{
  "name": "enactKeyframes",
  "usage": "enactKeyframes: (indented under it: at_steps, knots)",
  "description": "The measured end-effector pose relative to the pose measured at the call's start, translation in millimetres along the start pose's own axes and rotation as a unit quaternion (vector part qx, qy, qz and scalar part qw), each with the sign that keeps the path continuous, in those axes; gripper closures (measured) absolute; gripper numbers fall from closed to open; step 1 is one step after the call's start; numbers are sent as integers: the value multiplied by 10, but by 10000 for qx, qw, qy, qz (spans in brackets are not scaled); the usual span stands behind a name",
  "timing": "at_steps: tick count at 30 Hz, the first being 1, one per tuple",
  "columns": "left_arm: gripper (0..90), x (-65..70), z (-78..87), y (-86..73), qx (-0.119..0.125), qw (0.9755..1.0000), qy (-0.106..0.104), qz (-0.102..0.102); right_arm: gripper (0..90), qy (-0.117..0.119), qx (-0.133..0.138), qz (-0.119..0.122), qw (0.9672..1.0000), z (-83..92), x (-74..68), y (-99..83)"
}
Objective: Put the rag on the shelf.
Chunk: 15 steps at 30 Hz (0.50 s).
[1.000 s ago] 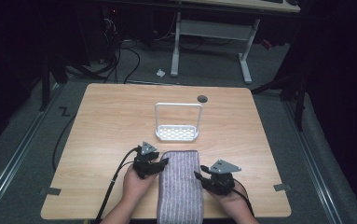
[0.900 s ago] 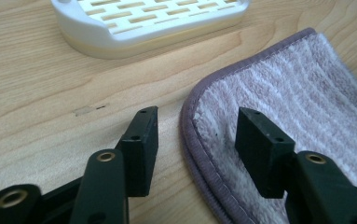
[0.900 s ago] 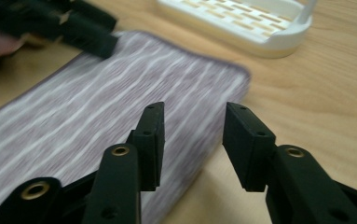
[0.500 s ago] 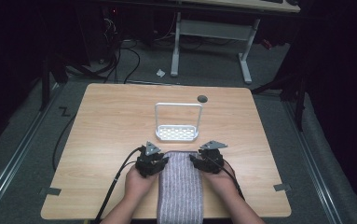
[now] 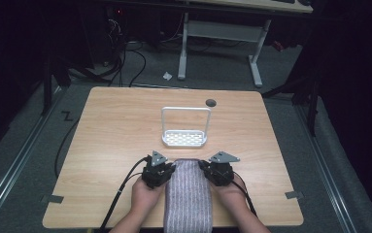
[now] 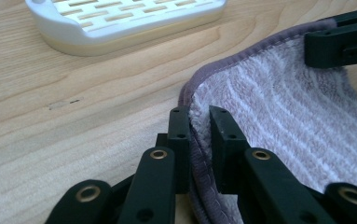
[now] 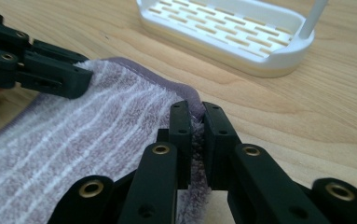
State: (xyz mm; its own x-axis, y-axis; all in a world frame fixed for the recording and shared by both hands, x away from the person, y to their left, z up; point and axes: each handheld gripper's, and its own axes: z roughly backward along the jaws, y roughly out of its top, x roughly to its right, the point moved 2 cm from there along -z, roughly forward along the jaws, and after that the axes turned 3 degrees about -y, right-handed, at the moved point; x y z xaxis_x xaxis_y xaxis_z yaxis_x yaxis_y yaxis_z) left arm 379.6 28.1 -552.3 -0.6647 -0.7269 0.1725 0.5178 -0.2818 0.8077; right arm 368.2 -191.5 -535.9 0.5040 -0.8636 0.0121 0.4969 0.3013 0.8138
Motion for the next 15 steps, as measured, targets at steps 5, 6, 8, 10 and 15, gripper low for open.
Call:
enactKeyframes:
  at_steps: [5, 6, 8, 10, 15]
  knots:
    - [795, 108, 90, -62, 141, 9999, 26, -60, 836, -121, 298, 78, 9995, 110, -67, -156]
    - [794, 131, 111, -74, 173, 9998, 56, -120, 836, -163, 307, 125, 9993, 121, -72, -176]
    - [794, 172, 154, -86, 316, 9993, 105, -155, 836, -136, 375, 52, 9992, 149, -69, -187]
    - [794, 200, 205, -75, 489, 9986, 123, -165, 836, -164, 477, 35, 9987, 177, -85, -182]
    - [793, 284, 325, -41, 999, 9944, 220, -272, 833, -344, 812, 118, 9960, 260, -149, -145]
